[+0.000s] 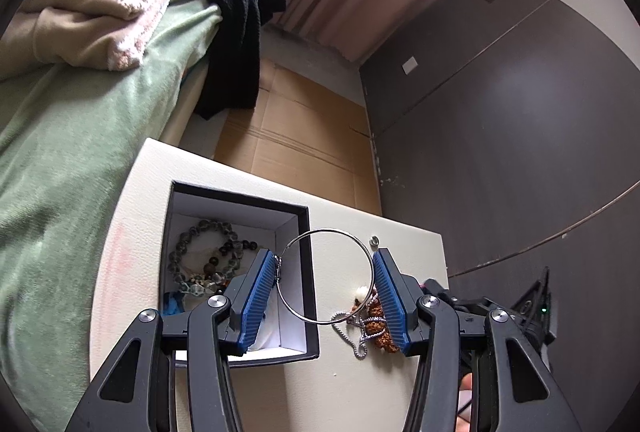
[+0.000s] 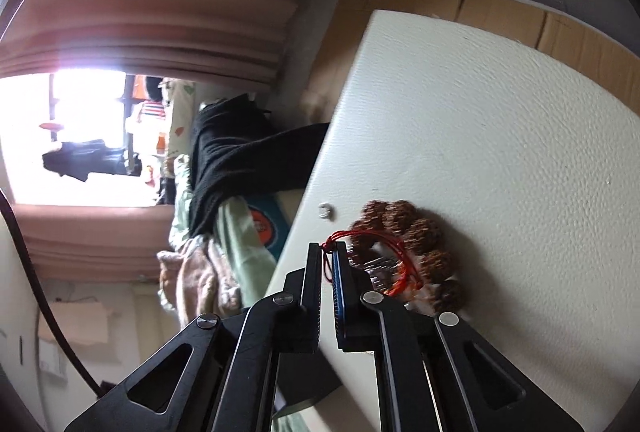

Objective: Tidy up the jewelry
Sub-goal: 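Lower the silver hoop and red cord into the black box and open both tools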

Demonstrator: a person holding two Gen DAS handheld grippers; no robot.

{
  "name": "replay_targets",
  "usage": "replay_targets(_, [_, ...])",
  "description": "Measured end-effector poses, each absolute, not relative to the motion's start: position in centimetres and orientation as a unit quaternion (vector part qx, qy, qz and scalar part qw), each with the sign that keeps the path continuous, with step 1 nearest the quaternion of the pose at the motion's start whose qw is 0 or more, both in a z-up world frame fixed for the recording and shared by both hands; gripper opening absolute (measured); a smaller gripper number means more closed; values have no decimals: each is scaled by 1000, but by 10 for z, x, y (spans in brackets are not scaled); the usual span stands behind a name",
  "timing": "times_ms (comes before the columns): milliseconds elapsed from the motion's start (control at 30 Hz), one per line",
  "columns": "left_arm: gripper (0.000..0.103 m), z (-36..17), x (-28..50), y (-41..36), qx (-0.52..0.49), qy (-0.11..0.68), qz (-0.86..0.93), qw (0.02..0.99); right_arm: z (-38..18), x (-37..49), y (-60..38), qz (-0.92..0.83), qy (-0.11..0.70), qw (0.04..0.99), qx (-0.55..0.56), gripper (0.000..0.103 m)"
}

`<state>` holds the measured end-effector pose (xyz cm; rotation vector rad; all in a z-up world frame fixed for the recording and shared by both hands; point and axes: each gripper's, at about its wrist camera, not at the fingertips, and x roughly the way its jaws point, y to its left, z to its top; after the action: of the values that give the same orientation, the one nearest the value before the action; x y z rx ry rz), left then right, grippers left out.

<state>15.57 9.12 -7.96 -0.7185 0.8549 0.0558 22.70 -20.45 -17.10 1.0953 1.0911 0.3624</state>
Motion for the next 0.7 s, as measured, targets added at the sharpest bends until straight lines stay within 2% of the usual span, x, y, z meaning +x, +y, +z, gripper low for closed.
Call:
replay_targets(633, [52, -64, 138, 113, -316, 392, 77, 860, -98, 209, -162, 317, 421, 735, 425, 7])
replay_targets(700, [56, -67, 141, 116, -325, 397, 65, 856, -95, 207, -152, 329, 421, 736, 415, 7])
